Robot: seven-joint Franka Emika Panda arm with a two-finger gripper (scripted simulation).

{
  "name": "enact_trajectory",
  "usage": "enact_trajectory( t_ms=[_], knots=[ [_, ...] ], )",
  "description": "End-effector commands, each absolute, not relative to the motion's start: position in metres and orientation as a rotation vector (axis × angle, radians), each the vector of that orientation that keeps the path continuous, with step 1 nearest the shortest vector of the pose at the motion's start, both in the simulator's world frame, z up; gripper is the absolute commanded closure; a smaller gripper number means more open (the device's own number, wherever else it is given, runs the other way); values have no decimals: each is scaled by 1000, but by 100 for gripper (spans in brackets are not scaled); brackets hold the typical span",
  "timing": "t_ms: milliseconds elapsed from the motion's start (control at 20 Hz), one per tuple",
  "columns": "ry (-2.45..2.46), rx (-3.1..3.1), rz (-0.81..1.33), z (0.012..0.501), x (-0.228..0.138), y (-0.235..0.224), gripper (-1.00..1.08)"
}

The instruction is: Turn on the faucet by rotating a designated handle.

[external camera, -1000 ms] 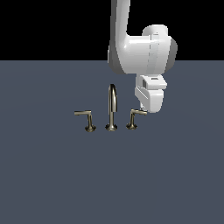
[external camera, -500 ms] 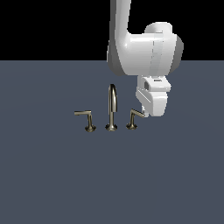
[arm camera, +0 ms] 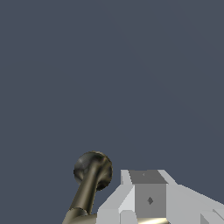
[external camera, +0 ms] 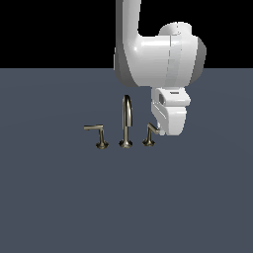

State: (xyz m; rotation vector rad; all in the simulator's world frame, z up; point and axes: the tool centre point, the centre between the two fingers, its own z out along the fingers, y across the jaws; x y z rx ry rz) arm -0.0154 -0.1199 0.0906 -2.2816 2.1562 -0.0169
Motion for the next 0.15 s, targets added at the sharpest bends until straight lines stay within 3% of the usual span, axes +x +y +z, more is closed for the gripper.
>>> enact_trajectory(
  t_ms=[0, 100],
  knots=[
    [2140, -2298, -2, 91, -23, -102, 108],
    [2141, -2299, -1, 91, -26, -99, 108]
  ],
)
